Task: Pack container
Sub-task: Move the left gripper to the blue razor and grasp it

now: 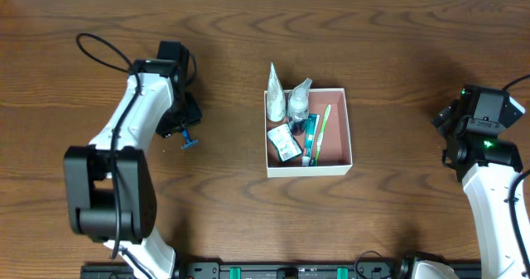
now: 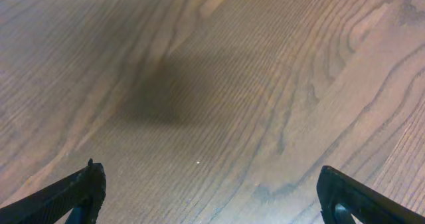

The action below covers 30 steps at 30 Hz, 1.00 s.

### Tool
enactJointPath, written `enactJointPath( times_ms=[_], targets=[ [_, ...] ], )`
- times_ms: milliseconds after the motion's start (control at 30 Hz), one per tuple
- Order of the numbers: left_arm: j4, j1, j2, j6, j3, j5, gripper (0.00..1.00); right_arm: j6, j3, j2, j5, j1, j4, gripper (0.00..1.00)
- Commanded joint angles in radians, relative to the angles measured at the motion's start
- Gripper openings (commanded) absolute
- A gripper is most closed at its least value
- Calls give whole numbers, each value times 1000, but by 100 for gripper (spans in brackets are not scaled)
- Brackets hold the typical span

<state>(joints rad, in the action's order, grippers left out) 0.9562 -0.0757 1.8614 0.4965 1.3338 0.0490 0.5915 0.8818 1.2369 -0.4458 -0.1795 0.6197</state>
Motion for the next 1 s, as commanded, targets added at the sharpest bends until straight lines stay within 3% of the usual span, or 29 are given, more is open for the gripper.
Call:
enactJointPath(
  times_ms=[0,867,967],
  targets=[
    [-5,3,24,-6,-4,-16,45,-2,6,3,-17,-5,1,99],
    [-223,8,54,-6,-161,-41,45,-2,6,3,-17,-5,1,99],
    [-237,8,54,-6,-161,-38,37,-2,6,3,-17,-5,1,99]
  ],
)
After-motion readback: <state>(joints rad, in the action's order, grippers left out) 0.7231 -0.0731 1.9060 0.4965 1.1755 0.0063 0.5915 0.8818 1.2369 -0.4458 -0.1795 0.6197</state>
